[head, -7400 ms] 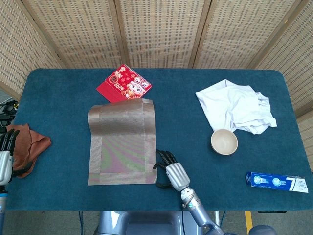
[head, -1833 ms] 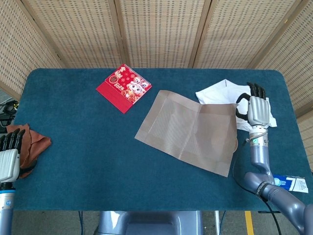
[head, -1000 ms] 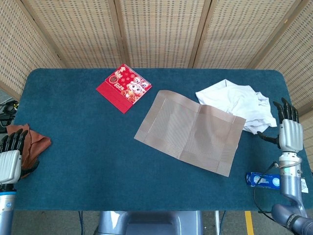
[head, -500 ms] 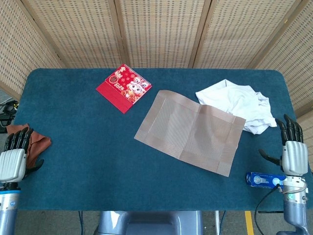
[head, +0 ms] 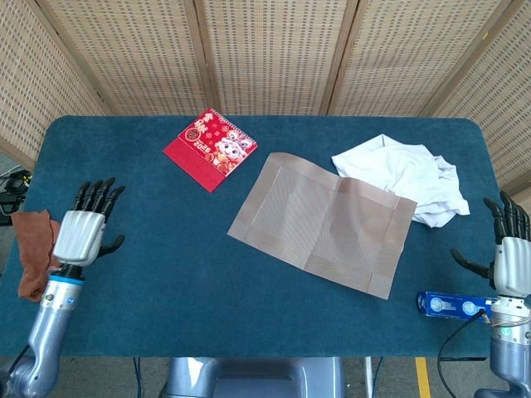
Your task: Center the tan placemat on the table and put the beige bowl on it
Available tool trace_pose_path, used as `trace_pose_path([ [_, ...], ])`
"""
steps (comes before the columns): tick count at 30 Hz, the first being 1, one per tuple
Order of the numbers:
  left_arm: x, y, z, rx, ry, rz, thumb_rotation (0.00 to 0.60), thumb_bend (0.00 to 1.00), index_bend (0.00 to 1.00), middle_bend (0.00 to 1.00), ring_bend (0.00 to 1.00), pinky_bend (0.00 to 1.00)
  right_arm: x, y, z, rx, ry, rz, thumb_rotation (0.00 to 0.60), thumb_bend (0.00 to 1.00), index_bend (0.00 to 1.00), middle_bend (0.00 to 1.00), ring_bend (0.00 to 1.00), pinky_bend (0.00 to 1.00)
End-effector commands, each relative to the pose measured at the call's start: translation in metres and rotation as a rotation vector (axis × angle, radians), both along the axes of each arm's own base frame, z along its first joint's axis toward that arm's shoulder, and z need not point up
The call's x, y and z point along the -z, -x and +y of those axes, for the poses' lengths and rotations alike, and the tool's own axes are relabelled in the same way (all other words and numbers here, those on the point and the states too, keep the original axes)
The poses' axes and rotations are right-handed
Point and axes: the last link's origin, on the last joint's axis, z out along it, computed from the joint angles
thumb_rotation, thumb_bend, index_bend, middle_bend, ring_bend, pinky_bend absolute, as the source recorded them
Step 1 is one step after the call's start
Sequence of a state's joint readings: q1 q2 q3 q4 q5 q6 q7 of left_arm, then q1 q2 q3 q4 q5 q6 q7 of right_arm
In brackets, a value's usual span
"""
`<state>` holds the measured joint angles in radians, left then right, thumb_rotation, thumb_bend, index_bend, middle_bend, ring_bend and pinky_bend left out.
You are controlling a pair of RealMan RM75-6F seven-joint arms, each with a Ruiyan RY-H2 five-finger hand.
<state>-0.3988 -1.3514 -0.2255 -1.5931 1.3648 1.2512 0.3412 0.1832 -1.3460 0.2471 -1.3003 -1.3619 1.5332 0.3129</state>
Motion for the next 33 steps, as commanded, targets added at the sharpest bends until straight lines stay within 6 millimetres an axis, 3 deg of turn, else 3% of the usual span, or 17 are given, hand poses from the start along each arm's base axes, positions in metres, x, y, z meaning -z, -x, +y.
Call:
trace_pose_path([
  [1,0.023,-0.022,0.025,0.050,0.041,0.037,0.600,0.22,0.10,0.00,0.00,0.00,-0.003,0.001,0.000,0.001,0.008,-0.007,0.600,0.25,0.16,0.00,0.00,0.00],
  [6,0.054,-0.043,0.049,0.099,0.081,0.095,0.600,0.21,0.10,0.00,0.00,0.00,-0.006,0.002,0.000,0.000,0.016,-0.020,0.600,0.25,0.16,0.00,0.00,0.00],
  [15,0.086,-0.071,0.072,0.154,0.140,0.180,0.600,0.17,0.08,0.00,0.00,0.00,-0.007,0.004,-0.001,0.001,0.022,-0.031,0.600,0.25,0.17,0.00,0.00,0.00],
  [33,0.154,-0.098,0.087,0.185,0.232,0.303,0.600,0.16,0.09,0.00,0.00,0.00,-0.010,0.006,-0.002,0.003,0.037,-0.057,0.600,0.25,0.18,0.00,0.00,0.00],
])
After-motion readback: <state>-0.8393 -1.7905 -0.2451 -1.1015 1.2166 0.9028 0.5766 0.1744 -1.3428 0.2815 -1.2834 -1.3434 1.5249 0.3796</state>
